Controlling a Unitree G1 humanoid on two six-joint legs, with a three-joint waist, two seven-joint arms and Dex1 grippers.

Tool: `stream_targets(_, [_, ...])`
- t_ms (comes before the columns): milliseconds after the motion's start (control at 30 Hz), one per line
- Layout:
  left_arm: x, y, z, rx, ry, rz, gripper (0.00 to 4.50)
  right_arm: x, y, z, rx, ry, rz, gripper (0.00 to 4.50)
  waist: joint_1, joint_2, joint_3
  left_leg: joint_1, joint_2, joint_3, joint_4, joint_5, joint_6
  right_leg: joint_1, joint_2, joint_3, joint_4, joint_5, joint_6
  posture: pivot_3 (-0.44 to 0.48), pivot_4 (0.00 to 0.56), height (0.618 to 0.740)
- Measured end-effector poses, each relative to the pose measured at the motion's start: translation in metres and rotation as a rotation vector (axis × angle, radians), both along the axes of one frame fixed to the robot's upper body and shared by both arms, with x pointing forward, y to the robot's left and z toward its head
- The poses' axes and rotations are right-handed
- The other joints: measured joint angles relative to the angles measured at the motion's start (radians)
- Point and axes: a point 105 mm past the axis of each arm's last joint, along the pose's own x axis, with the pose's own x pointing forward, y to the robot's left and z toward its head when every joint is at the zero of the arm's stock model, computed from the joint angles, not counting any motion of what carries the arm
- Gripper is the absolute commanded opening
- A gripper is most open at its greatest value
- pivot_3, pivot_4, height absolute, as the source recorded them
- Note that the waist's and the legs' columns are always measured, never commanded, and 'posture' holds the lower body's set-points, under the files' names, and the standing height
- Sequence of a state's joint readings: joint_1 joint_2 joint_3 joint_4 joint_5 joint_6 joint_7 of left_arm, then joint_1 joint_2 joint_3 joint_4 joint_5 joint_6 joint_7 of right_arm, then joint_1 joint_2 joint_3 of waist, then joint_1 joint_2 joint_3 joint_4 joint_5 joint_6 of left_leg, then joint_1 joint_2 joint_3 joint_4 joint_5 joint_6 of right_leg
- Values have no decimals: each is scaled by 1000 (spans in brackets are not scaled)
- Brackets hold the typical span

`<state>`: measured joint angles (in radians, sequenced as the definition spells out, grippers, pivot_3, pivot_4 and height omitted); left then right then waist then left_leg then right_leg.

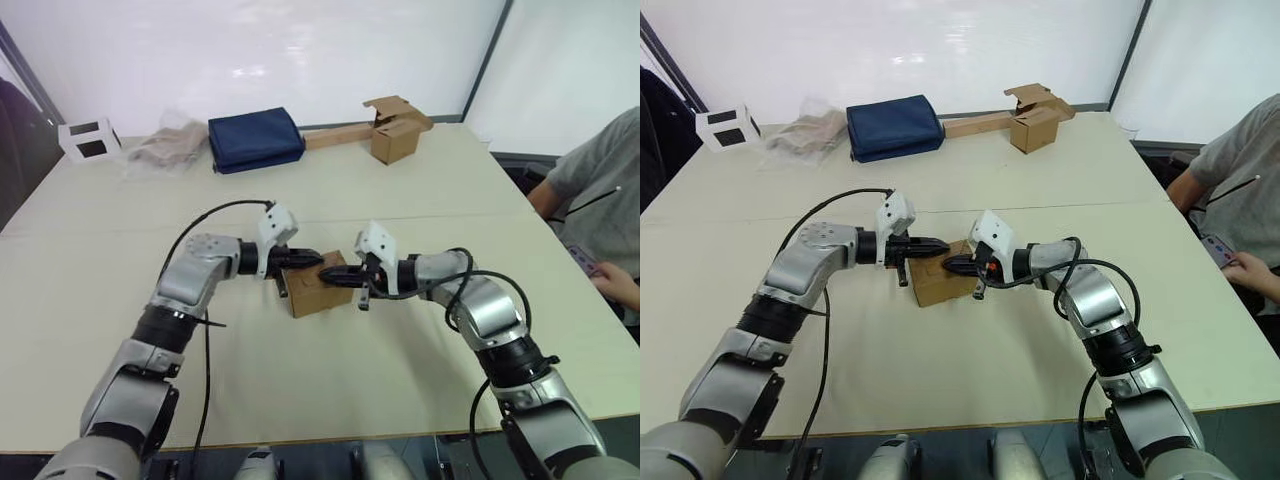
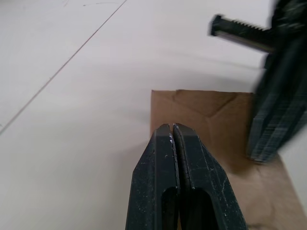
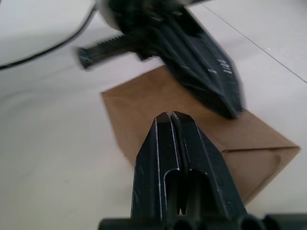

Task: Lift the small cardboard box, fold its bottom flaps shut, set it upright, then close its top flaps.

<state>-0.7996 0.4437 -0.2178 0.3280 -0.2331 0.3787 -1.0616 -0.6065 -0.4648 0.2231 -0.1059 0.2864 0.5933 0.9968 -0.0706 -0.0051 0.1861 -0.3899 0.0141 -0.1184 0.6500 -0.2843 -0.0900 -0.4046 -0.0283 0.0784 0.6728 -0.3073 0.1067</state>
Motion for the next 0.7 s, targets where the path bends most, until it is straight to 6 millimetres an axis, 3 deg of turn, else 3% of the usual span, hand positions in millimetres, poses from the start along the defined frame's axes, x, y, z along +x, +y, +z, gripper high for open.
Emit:
stream_targets(233, [-1, -1, -1, 3, -3, -19, 63, -6, -1, -2, -6, 19, -18, 0, 2, 0, 0, 0, 0, 0, 0, 0, 0, 0, 0, 0, 0, 0, 0, 0, 150, 740])
stream_targets(700, [1, 0, 2, -53, 34, 20, 63, 8, 2, -9, -63, -28, -46, 0, 1, 0, 0, 0, 0, 0, 1, 0, 0, 0, 0, 0, 0, 0, 0, 0, 150, 740])
